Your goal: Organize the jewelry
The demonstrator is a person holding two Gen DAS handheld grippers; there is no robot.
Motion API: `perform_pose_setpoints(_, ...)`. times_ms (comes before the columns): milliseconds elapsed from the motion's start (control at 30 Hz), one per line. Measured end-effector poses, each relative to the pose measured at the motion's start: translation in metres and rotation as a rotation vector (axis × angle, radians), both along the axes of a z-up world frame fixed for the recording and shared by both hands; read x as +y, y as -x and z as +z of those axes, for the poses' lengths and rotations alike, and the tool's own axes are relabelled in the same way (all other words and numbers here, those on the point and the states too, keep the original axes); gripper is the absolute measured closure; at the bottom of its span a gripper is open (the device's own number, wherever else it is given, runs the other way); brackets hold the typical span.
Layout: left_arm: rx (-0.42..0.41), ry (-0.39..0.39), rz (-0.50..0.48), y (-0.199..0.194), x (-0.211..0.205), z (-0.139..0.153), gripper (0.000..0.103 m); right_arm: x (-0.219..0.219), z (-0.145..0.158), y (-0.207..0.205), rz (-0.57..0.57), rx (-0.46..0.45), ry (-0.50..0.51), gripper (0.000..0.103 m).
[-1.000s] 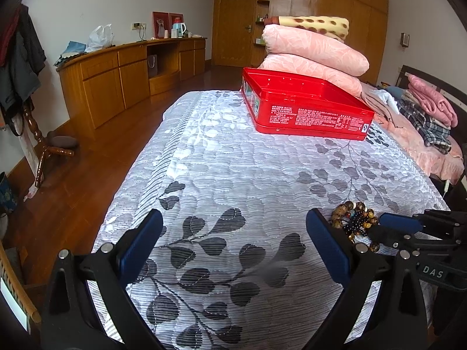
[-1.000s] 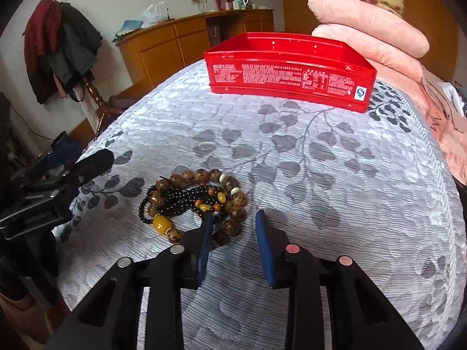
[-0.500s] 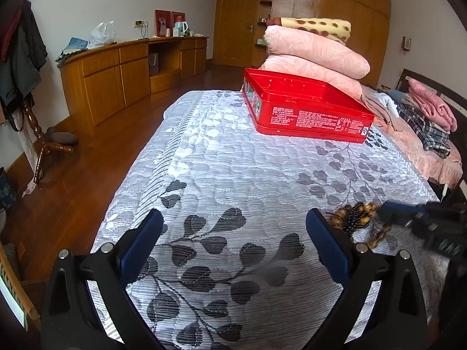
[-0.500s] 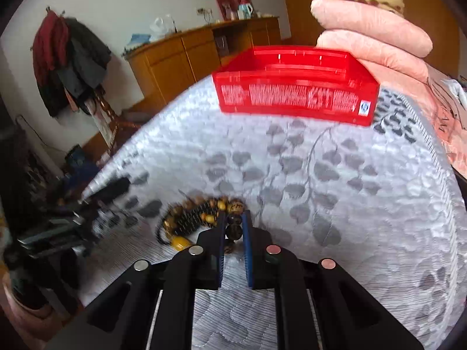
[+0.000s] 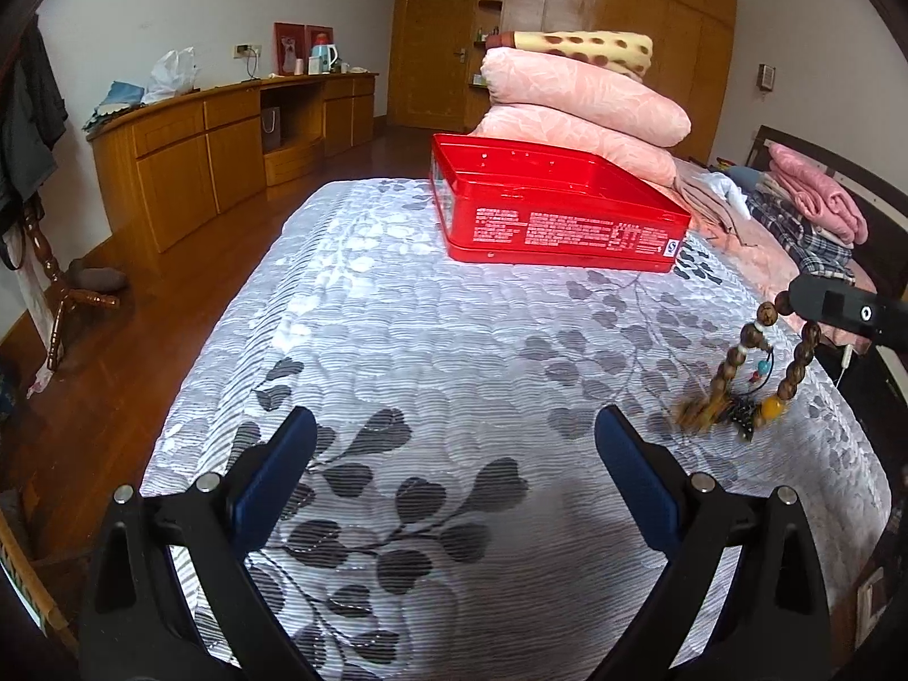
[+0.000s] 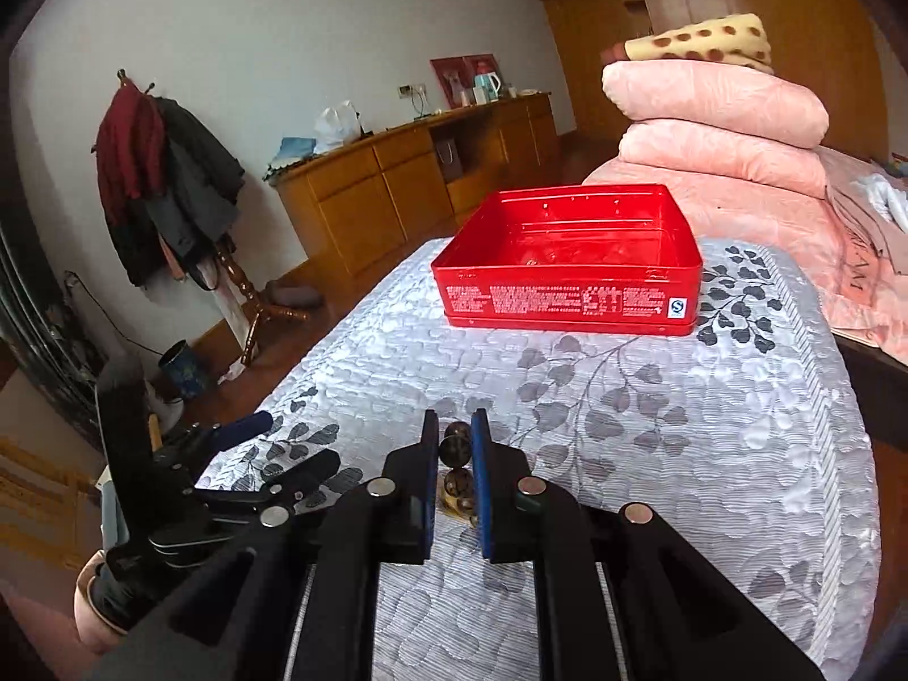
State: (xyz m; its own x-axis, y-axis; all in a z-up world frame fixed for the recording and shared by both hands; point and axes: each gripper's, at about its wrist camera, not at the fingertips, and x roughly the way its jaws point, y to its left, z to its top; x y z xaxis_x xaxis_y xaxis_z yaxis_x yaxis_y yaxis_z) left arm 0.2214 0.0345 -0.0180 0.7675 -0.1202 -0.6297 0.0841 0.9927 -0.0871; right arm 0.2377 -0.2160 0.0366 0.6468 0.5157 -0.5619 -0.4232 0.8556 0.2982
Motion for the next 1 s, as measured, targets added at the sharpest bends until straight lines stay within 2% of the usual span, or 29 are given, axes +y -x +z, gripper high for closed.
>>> perform_pose_setpoints(333, -0.001, 0.002, -0.036, 0.001, -0.015, 0.001, 0.007, -0.017, -0.006, 0.000, -0.040, 0.023, -0.018, 0.092)
perform_pose_setpoints(500, 0.007, 0.057, -0.132, -0.003, -0.038, 0.003, 0.007, -0.027, -0.007, 0.001, -0.058, 0.022, -0.018, 0.092)
perform_pose_setpoints(600, 0.035, 0.083, -0.214, -0.009, -0.060, -0.001, 0.008, -0.035, -0.013, -0.001, -0.082, 0.038, -0.019, 0.092)
perform_pose_setpoints(1000, 0.143, 0.098, -0.308, -0.022, -0.112, -0.022, 0.009, -0.057, -0.028, -0.009, -0.083, 0.067, -0.058, 0.092)
